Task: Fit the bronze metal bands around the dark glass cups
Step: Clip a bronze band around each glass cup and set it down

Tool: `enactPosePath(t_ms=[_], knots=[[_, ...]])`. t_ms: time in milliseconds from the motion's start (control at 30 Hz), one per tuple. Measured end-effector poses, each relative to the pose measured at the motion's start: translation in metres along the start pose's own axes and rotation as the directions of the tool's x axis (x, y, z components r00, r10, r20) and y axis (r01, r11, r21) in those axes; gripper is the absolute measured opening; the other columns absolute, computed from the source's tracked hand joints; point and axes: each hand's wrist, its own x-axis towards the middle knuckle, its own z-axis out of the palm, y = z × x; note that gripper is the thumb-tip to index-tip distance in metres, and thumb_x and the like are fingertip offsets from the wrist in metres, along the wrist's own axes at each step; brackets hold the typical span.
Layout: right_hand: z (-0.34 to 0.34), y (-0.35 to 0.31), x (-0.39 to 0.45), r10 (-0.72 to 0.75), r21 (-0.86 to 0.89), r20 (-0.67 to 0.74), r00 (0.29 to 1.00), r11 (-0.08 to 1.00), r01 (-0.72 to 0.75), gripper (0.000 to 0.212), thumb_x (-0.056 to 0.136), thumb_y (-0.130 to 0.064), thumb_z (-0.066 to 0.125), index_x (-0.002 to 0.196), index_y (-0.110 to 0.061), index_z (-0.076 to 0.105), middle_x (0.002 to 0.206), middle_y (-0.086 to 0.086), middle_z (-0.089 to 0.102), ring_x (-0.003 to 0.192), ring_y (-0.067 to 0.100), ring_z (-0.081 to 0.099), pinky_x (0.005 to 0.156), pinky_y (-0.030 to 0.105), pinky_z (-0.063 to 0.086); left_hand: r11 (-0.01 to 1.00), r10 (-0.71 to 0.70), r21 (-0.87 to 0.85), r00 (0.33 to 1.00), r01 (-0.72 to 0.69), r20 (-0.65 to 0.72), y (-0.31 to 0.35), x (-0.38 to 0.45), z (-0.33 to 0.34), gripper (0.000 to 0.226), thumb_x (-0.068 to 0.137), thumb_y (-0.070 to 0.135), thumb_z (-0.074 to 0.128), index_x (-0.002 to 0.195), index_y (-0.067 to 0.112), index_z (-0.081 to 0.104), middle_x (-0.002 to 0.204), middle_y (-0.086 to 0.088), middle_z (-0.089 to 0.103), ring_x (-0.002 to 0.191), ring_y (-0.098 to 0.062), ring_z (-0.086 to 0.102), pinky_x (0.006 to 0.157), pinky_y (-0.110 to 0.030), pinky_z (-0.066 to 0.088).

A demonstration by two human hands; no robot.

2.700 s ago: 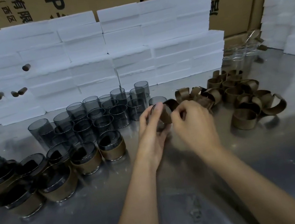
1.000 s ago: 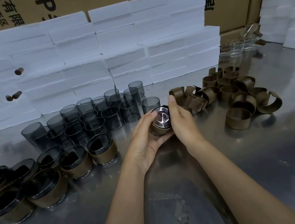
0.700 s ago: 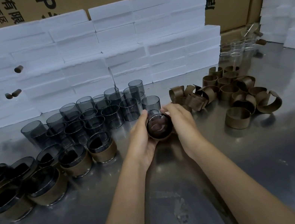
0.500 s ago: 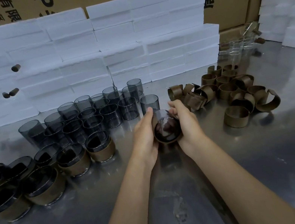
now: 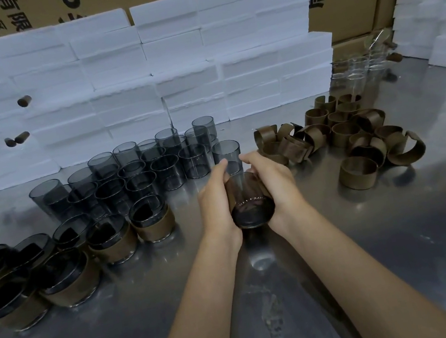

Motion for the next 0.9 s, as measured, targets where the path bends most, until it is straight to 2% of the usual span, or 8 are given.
enactPosePath(t_ms=[233, 300, 400, 533, 633, 767, 833, 900], knots=[[0.002, -0.002, -0.007, -0.004, -0.016, 0.02, 1.0, 1.0, 0.004, 0.023, 0.085, -0.016, 0.078, 0.071, -0.012, 0.059, 0.061, 0.004, 0.054, 0.064, 0.025, 0.058, 0.069, 0.036, 0.052, 0.998, -0.002, -0.056, 1.0, 0.004, 0.03, 0.001, -0.001, 0.0, 0.049, 0.091, 0.029, 0.073, 0.047, 0.025, 0.053, 0.056, 0.004, 0.044, 0.052, -0.013, 0.054, 0.058, -0.028, 0.053], [0.002, -0.002, -0.007, -0.008, -0.01, 0.037, 0.999, 1.0, 0.008, 0.026, 0.086, -0.015, 0.077, 0.065, -0.014, 0.061, 0.058, 0.003, 0.055, 0.057, 0.021, 0.059, 0.063, 0.032, 0.052, 0.998, 0.013, -0.057, 0.999, -0.011, 0.039, 0.0, -0.001, 0.0, 0.049, 0.091, 0.03, 0.073, 0.047, 0.026, 0.052, 0.054, 0.006, 0.042, 0.05, -0.011, 0.052, 0.055, -0.026, 0.052], [0.002, -0.002, -0.008, -0.022, -0.001, 0.072, 0.997, 1.0, 0.022, 0.037, 0.087, -0.014, 0.075, 0.053, -0.02, 0.063, 0.053, 0.0, 0.057, 0.049, 0.015, 0.059, 0.055, 0.025, 0.052, 0.999, 0.022, -0.026, 0.999, -0.021, 0.033, 0.001, 0.002, -0.001, 0.043, 0.085, 0.038, 0.075, 0.051, 0.027, 0.05, 0.056, 0.006, 0.041, 0.055, -0.012, 0.048, 0.066, -0.031, 0.049], [0.002, -0.007, -0.004, -0.111, -0.017, -0.023, 0.994, 0.994, 0.111, 0.049, 0.089, -0.017, 0.073, 0.044, -0.021, 0.055, 0.048, -0.004, 0.05, 0.044, 0.012, 0.053, 0.051, 0.022, 0.048, 0.976, 0.017, 0.215, 0.995, -0.039, 0.103, 0.004, 0.005, -0.002, 0.04, 0.072, 0.056, 0.074, 0.054, 0.023, 0.061, 0.062, 0.0, 0.062, 0.062, -0.018, 0.063, 0.075, -0.033, 0.051], [-0.006, -0.017, 0.002, -0.325, -0.17, -0.168, 0.931, 0.94, 0.297, 0.056, 0.094, -0.023, 0.068, 0.044, -0.022, 0.044, 0.046, -0.004, 0.039, 0.044, 0.011, 0.04, 0.049, 0.02, 0.037, 0.93, -0.046, 0.365, 0.972, -0.043, 0.231, 0.002, 0.0, 0.004, 0.043, 0.064, 0.062, 0.082, 0.085, 0.025, 0.075, 0.088, -0.004, 0.075, 0.084, -0.025, 0.075, 0.075, -0.037, 0.06], [-0.021, -0.029, 0.007, -0.446, -0.222, -0.248, 0.86, 0.89, 0.398, 0.058, 0.097, -0.031, 0.06, 0.041, -0.02, 0.053, 0.048, -0.004, 0.052, 0.057, 0.013, 0.051, 0.064, 0.028, 0.044, 0.9, -0.099, 0.431, 0.935, -0.062, 0.342, -0.005, -0.009, 0.009, 0.073, 0.058, 0.052, 0.091, 0.119, 0.027, 0.06, 0.104, -0.011, 0.076, 0.077, -0.02, 0.074, 0.055, -0.03, 0.053], [-0.022, -0.033, 0.005, -0.39, -0.125, -0.194, 0.9, 0.92, 0.372, 0.057, 0.1, -0.032, 0.052, 0.046, -0.02, 0.067, 0.058, -0.004, 0.065, 0.062, 0.01, 0.059, 0.07, 0.026, 0.048, 0.939, -0.031, 0.338, 0.957, -0.071, 0.288, -0.005, -0.008, 0.01, 0.071, 0.063, 0.042, 0.092, 0.123, 0.022, 0.059, 0.1, -0.009, 0.077, 0.077, -0.021, 0.073, 0.055, -0.03, 0.052], [-0.021, -0.033, 0.005, -0.328, -0.039, -0.094, 0.94, 0.945, 0.325, 0.048, 0.102, -0.03, 0.046, 0.069, -0.02, 0.079, 0.084, 0.004, 0.077, 0.078, 0.01, 0.065, 0.08, 0.027, 0.049, 0.991, -0.024, 0.137, 0.967, -0.011, 0.253, 0.001, -0.007, 0.01, 0.062, 0.074, 0.034, 0.088, 0.124, 0.011, 0.06, 0.094, -0.008, 0.075, 0.079, -0.022, 0.072, 0.06, -0.03, 0.056]])
